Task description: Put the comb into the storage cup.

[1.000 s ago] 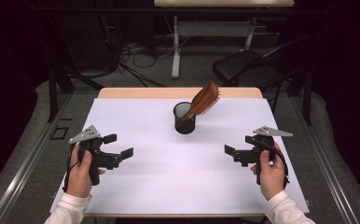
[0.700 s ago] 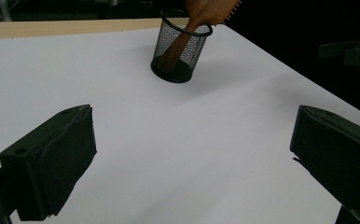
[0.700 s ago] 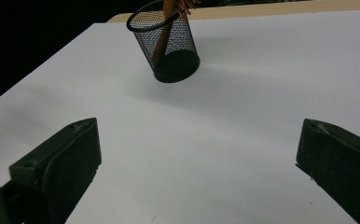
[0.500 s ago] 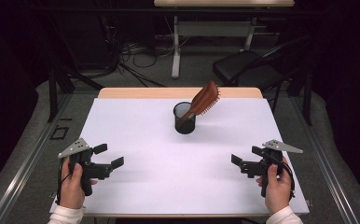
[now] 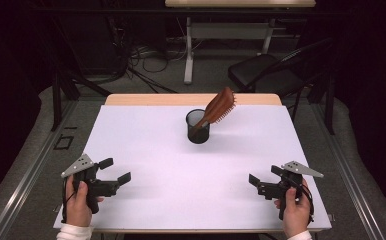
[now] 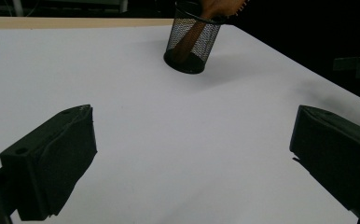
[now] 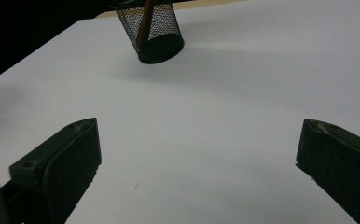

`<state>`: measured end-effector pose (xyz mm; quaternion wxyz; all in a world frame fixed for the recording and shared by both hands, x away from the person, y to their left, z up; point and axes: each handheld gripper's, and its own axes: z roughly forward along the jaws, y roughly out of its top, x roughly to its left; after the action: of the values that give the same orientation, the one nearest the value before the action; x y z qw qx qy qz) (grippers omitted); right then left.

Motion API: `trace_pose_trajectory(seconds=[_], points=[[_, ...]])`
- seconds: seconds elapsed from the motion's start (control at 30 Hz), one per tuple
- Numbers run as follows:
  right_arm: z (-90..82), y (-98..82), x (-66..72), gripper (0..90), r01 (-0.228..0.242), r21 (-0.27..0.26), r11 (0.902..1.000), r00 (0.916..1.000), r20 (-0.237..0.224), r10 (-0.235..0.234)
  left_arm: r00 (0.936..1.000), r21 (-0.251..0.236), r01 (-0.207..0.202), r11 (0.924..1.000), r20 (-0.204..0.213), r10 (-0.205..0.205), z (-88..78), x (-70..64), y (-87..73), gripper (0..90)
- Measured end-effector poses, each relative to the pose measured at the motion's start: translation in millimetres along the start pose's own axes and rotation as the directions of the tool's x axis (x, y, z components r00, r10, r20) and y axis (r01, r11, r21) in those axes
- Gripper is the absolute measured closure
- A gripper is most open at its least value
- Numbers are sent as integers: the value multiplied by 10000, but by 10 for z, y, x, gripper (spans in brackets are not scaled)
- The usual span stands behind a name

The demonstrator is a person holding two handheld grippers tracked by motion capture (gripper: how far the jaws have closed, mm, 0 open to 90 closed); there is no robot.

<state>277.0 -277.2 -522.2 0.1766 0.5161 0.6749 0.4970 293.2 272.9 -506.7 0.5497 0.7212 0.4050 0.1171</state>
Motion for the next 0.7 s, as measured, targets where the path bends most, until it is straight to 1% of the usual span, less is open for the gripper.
trace_pose_trajectory(seconds=[0.17, 0.23, 0.3, 0.4, 0.43, 0.57, 0.7], points=[[-15, -32, -23, 0, 38, -204, 9998, 10000, -73, -39, 9998, -8, 25, 10000, -178, -25, 12, 29, -59, 6], [-25, -45, -38, 0, 52, -205, 9998, 10000, -75, -53, 9998, -6, 60, 10000, -198, -61, 17, 47, -78, 6], [-27, -64, -48, 0, -26, -274, 9996, 10000, -59, 24, 9997, 33, 101, 9999, -213, -101, 21, 60, -94, 6], [-31, -96, -67, 0, -82, -333, 9994, 10000, -56, 80, 9997, 33, 57, 10000, -258, -56, 26, 85, -118, 6], [-38, -105, -76, 0, -52, -276, 9996, 10000, 3, 52, 9996, 17, 80, 10000, -285, -80, 28, 92, -127, 6], [-34, -136, -108, 0, -69, -357, 9993, 9999, 99, 73, 9995, 1, 67, 10000, -322, -67, 33, 121, -153, 6], [-23, -156, -145, 0, -243, -486, 9985, 9996, 96, 248, 9994, 21, 148, 9999, -314, -148, 41, 155, -180, 6]])
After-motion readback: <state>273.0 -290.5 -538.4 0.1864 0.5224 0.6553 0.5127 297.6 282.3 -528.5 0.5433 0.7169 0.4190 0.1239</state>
